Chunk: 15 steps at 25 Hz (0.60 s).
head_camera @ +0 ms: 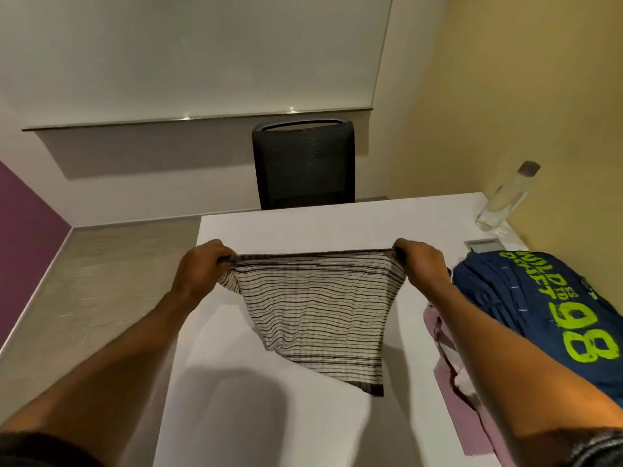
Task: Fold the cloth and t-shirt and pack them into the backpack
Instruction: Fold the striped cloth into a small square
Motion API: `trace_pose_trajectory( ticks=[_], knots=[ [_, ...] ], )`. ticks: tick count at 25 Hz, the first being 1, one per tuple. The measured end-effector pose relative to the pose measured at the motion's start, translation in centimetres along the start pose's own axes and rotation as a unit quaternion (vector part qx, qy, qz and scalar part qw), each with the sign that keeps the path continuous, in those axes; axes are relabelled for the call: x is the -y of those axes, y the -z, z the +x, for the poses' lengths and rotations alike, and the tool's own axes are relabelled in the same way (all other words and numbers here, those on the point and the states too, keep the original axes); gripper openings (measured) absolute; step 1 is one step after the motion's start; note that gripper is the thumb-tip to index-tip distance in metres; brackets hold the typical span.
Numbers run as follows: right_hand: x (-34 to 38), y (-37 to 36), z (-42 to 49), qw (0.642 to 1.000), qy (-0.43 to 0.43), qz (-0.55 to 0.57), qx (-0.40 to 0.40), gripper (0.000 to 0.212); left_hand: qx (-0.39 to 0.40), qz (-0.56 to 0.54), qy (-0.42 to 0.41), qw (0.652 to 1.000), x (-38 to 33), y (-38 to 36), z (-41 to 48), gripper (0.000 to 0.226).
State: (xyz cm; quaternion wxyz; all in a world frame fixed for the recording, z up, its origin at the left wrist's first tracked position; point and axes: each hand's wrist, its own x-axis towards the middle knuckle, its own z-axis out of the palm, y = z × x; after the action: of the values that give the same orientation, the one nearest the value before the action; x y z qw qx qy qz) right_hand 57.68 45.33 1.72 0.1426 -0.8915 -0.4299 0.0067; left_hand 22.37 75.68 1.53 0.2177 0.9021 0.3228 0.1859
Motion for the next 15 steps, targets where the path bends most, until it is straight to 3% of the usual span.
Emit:
trace_pose_trajectory(
  ticks=[5,7,12,15],
  knots=[
    [-0.8,3.6,5.2,0.996,-0.031,0.032,-0.077,0.01,-0.035,0.023,0.067,0.997,-0.7,2.9,5.7,0.009],
    [-0.4,4.9,7.5,0.989,-0.065,0.098,-0.092,0.01,-0.052,0.043,0.108,0.992,-1.6,4.0,8.5,0.009],
    [0.8,8.2,12.9,0.931,-0.11,0.312,-0.155,0.016,-0.13,-0.009,0.211,0.969,-3.7,7.0,14.2,0.021],
    [1.4,10.1,14.4,0.895,-0.142,0.382,-0.184,0.013,-0.147,-0.102,0.206,0.962,-4.0,8.9,15.8,0.023]
  ],
)
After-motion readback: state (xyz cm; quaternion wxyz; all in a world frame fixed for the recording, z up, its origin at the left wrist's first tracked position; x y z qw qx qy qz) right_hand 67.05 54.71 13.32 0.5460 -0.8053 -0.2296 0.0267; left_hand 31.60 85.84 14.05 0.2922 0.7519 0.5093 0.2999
